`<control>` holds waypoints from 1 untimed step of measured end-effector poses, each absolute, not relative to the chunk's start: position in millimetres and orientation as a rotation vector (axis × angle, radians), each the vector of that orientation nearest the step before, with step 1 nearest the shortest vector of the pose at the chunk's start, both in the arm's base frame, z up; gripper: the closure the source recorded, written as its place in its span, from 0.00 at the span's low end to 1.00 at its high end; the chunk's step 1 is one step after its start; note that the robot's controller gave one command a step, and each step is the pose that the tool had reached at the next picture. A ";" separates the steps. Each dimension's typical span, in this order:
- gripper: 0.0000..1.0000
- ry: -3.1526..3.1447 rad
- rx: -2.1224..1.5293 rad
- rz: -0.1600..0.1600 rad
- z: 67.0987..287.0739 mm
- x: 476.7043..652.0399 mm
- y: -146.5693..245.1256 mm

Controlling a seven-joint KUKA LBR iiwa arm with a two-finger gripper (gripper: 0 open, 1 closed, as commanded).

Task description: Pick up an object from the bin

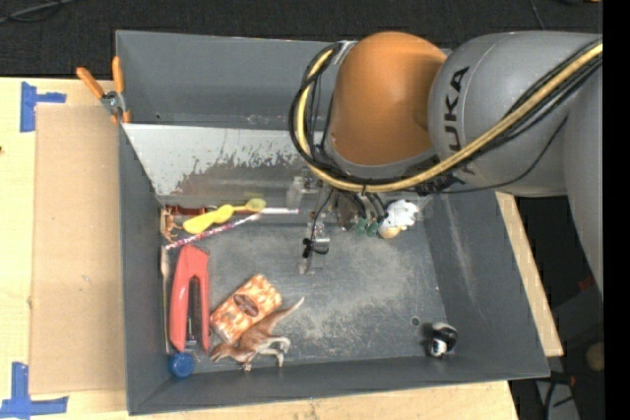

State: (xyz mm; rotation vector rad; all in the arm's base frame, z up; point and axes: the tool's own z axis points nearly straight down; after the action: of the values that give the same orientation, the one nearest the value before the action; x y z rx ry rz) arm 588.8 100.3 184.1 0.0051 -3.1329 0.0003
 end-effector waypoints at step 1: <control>0.00 -3.140 0.001 -0.001 189.0 590.2 99.7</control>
Offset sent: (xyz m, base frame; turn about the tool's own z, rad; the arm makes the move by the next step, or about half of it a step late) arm -0.0212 -0.0098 -0.1141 0.2218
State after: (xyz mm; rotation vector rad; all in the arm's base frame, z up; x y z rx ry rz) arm 590.2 99.7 189.0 0.0014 -3.1403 -0.0007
